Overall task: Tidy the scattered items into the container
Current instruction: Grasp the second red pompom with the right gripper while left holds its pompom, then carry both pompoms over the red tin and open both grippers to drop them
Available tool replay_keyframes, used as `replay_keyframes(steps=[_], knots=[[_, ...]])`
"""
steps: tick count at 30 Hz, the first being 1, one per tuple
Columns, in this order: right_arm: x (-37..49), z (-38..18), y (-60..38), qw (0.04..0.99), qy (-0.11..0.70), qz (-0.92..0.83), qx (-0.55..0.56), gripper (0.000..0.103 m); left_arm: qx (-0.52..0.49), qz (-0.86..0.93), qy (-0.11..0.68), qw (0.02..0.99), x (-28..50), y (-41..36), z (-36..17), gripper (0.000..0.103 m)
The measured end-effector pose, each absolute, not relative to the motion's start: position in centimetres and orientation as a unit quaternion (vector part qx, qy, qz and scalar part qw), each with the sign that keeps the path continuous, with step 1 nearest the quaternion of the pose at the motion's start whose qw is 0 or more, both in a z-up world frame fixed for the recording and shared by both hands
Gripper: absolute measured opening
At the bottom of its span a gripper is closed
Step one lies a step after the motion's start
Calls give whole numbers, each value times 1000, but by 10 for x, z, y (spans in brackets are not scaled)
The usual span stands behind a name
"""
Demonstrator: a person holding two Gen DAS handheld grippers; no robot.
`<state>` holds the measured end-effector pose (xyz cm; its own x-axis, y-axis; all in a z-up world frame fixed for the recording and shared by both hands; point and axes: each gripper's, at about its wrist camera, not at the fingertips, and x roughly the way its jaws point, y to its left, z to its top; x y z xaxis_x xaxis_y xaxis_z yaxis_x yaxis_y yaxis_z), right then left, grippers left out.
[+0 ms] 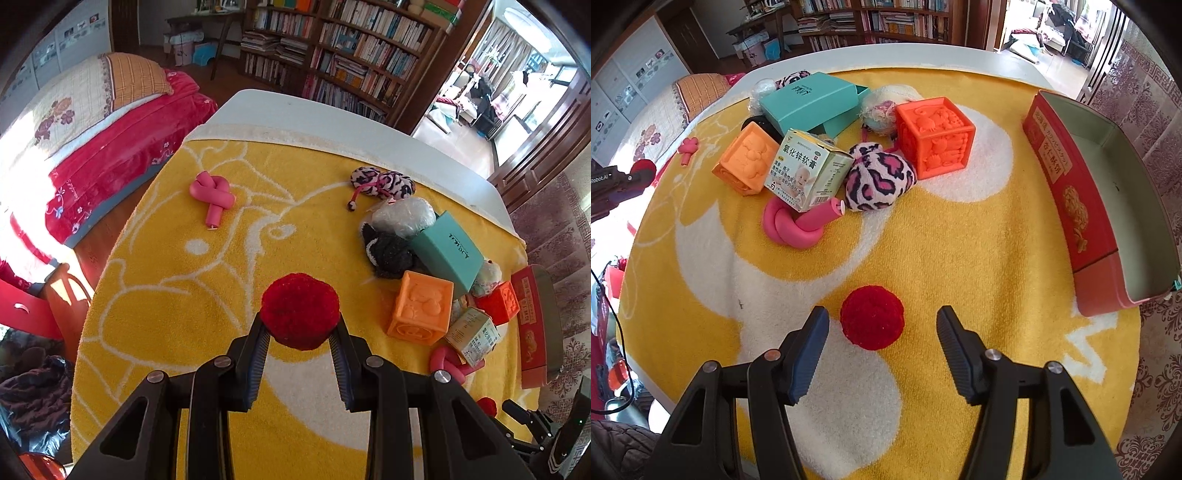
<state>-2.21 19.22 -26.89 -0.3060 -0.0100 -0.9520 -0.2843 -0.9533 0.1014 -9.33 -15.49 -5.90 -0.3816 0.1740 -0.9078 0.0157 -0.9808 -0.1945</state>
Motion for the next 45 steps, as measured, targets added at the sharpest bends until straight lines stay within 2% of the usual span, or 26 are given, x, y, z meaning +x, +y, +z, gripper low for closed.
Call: replay_keyframes(steps=[4,6,8,16,25,33,45], knots=[[-28,-284,192,75,125,787,-599,62,-554,826,-78,63,-87,-137,-56,34],[-28,-288,193,68,131,782,-605,43,-556,825,-77,68,-84,-130,-56,34],[-26,-284,194,65,128,788,-599,42,-557,824,-74,72,-80,-124,-55,34],[-13,-233,224,86,137,829,-535,41,-551,827,-64,98,-74,-87,-45,34],[12,-182,307,195,174,853,-451,41,-539,825,-30,170,-78,-6,-26,34],[43,-164,377,274,208,844,-412,41,-518,815,11,259,-84,98,-2,34],[53,-155,399,288,203,848,-396,43,-464,801,48,376,-86,231,52,35]])
